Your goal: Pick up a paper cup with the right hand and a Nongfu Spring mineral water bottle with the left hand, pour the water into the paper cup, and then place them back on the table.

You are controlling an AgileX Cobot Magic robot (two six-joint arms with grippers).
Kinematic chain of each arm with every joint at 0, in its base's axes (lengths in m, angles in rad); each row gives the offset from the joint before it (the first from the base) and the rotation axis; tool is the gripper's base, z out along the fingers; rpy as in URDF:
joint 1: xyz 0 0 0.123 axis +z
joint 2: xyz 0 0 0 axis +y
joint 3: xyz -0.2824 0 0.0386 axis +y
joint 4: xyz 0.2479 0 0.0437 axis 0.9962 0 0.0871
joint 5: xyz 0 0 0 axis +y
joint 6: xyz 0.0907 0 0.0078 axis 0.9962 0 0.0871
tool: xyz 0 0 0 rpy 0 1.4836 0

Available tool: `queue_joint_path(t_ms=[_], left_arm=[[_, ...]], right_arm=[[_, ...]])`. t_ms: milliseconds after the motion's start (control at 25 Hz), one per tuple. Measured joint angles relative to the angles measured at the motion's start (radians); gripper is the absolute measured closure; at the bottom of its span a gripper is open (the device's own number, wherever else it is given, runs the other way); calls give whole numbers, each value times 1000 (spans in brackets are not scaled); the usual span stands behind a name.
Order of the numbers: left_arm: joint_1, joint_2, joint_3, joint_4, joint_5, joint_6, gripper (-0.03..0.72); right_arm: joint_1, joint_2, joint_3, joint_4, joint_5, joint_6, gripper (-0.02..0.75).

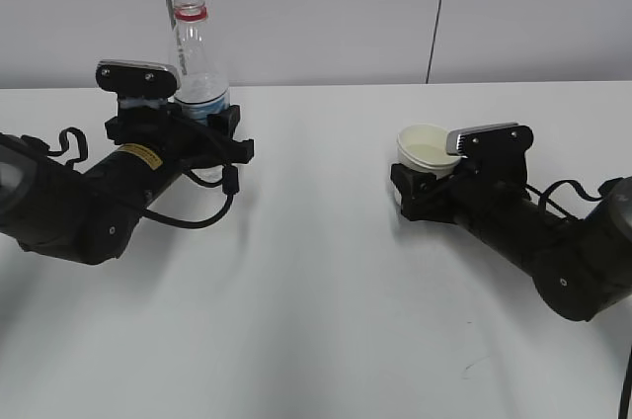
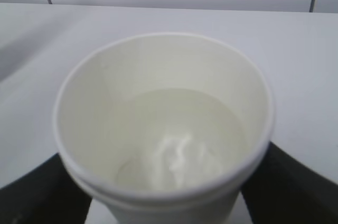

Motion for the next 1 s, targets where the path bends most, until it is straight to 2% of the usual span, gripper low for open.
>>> queue_joint_path(t_ms=[480, 1000], left_arm=[[0, 0, 0, 0, 0, 0, 286], [0, 0, 0, 4, 0, 0, 286]], right_arm=[[0, -1, 1, 0, 0, 2, 124], [0, -43, 90, 0, -6, 4, 124]])
